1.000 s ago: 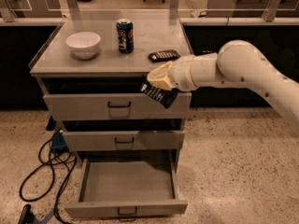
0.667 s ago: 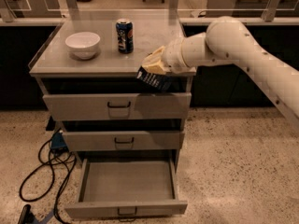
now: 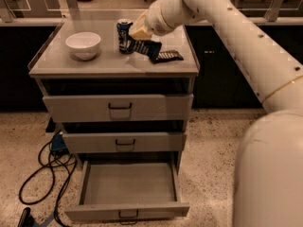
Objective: Pick rxbar blueberry from bottom drawer and place on counter
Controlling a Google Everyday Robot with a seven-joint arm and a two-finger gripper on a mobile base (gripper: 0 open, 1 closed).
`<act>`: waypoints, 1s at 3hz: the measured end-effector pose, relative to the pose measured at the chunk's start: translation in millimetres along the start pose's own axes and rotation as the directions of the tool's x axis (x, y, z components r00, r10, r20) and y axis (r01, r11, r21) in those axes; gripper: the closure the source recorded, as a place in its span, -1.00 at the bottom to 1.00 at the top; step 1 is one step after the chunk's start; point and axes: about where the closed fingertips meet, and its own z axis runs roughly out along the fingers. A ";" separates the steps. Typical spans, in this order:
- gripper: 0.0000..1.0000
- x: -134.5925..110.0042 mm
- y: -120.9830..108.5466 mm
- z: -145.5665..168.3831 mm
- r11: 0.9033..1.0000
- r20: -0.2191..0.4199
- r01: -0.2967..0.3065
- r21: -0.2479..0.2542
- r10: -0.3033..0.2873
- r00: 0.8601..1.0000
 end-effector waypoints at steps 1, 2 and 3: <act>1.00 -15.4 -55.0 -11.0 0.995 -0.027 0.021 0.095 -0.018 0.999; 1.00 -16.9 -118.8 -69.1 0.964 -0.008 0.018 0.266 -0.016 1.000; 1.00 19.9 -155.3 -128.0 0.924 0.002 -0.028 0.382 0.029 1.000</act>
Offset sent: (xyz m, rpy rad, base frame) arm 0.1093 -0.1950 0.2270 0.1252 -0.3931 -0.3932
